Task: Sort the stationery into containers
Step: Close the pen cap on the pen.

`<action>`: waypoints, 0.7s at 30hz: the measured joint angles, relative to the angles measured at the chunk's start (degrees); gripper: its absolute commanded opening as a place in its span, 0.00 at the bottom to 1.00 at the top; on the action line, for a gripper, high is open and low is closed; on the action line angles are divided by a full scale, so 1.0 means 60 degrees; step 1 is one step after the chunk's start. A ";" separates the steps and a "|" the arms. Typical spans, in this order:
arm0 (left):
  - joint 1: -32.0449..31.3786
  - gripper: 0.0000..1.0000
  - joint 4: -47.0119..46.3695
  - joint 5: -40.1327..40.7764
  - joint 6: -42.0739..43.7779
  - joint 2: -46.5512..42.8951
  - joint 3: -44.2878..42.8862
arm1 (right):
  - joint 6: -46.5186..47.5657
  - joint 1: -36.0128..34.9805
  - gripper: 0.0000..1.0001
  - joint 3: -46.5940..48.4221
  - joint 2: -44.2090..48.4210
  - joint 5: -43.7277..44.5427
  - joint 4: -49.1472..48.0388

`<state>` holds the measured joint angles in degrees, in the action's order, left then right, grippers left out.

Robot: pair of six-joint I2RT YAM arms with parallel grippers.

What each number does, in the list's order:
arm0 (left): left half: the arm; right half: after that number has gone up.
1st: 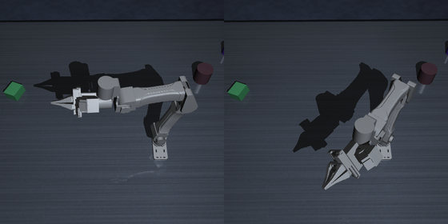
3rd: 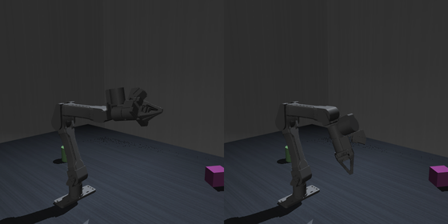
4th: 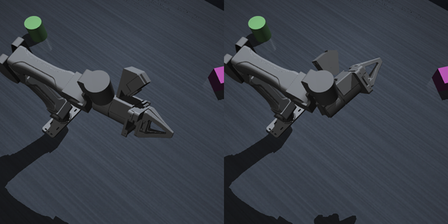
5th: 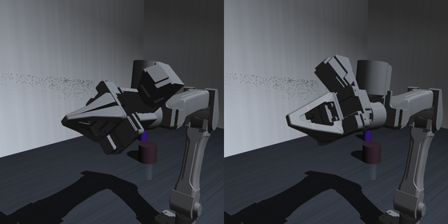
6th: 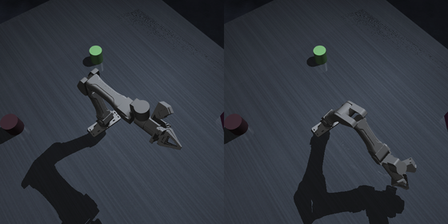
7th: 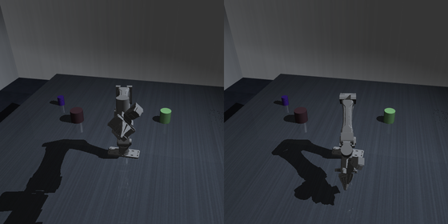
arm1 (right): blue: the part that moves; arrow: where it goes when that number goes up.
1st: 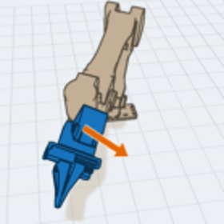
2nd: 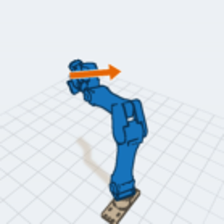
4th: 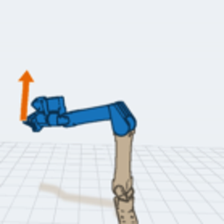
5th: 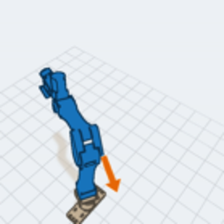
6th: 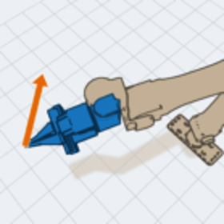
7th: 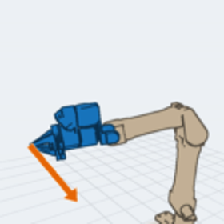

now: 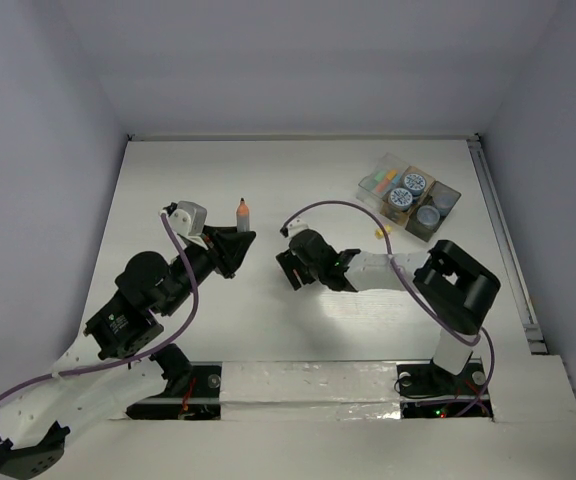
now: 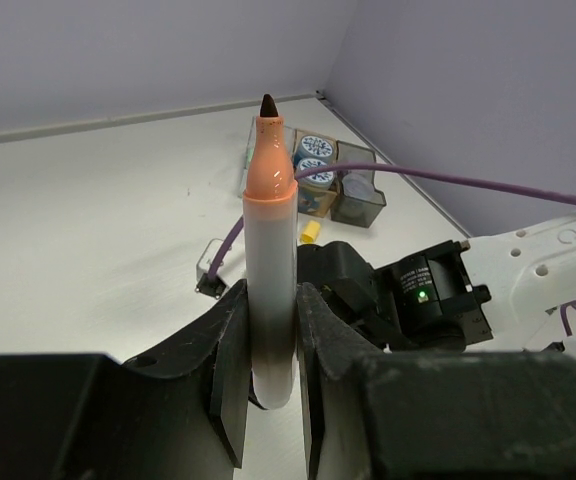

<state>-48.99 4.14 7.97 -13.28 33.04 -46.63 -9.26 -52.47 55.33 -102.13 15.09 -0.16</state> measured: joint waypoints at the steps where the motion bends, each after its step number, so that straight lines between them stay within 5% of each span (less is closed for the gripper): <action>1: 0.0000 0.00 0.0004 0.0000 0.0000 0.0004 0.0000 | -0.0007 0.0011 0.75 0.0102 -0.0084 0.0069 -0.0004; 21: 0.0000 0.00 0.0000 0.0000 0.0058 0.0051 0.0000 | 0.0189 0.0521 0.74 0.0623 -0.0415 0.0430 0.0288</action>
<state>-48.99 4.14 7.97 -12.93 33.34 -46.63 -8.12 -49.34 59.07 -104.62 17.67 1.56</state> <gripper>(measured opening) 0.166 0.740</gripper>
